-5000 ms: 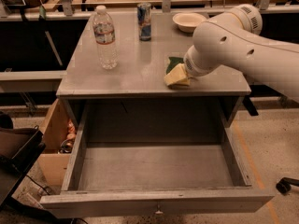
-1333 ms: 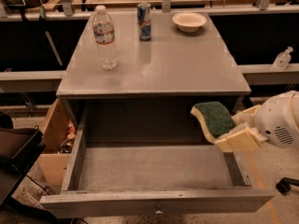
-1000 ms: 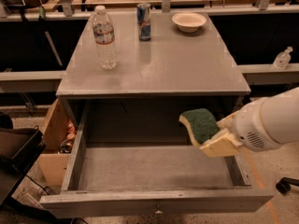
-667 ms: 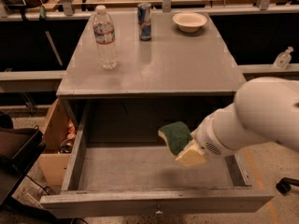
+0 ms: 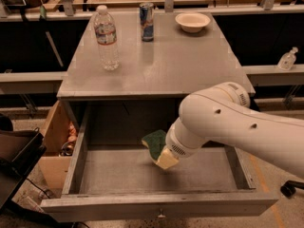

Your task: Place sponge into top drawer

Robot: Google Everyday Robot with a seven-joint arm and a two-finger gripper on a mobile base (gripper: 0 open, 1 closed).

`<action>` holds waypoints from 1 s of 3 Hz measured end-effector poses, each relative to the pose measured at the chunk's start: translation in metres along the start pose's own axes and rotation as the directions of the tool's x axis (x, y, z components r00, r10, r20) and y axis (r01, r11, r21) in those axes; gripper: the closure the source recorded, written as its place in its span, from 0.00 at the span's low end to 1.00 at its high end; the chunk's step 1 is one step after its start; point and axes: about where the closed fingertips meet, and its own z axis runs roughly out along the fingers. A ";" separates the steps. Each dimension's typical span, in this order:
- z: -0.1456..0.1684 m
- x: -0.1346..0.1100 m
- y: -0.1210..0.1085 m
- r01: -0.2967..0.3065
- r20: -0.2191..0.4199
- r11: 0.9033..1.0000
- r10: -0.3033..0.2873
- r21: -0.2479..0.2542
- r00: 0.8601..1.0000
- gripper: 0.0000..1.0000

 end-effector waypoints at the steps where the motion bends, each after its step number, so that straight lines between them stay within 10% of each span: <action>1: 0.025 -0.016 0.001 0.022 0.020 0.999 -0.021 -0.034 1.000 1.00; 3: 0.046 -0.025 0.013 0.055 0.120 0.988 -0.038 -0.143 0.992 0.83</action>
Offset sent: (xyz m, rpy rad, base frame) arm 0.0045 0.0480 -0.0509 0.3337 0.1220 0.1587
